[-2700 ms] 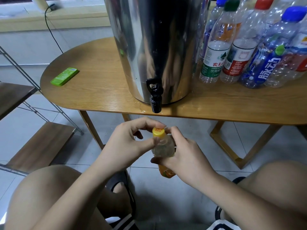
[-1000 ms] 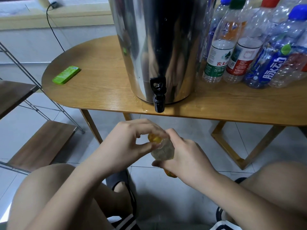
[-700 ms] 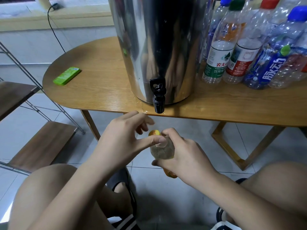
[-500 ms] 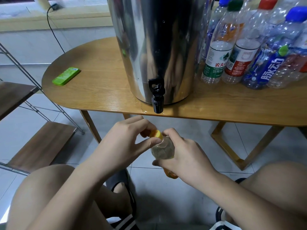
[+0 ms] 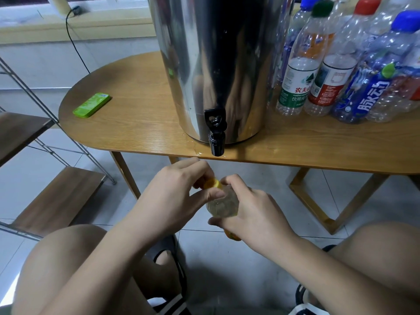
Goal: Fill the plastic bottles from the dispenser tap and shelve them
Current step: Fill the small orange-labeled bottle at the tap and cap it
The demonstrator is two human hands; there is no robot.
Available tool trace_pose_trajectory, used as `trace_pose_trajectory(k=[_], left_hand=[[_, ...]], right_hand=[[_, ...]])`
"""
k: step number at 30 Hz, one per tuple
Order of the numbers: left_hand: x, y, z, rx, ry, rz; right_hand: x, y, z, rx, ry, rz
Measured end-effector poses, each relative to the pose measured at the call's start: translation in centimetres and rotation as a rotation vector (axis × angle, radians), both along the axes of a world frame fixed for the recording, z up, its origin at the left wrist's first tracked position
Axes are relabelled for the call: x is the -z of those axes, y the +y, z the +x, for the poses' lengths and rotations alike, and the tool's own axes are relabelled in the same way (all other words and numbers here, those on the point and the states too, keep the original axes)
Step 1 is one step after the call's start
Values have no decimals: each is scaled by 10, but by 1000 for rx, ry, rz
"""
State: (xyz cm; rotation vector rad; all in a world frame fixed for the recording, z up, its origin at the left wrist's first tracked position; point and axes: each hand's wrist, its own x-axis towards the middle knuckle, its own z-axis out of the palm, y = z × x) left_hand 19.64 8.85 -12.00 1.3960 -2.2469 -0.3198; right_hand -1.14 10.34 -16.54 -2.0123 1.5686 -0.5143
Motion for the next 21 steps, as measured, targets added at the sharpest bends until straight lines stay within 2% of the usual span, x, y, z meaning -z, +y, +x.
trace_pose_trajectory(k=[5,13,21], left_hand=[[-5,0,4,107,36,88],[4,2,-3,-97,70,-14],[-10,2,3,100,89,101]], right_hand=[[1,-1,-3,-2,18,-1],[0,-1,2,-10,12,2],[1,-4,0,22,-38,24]])
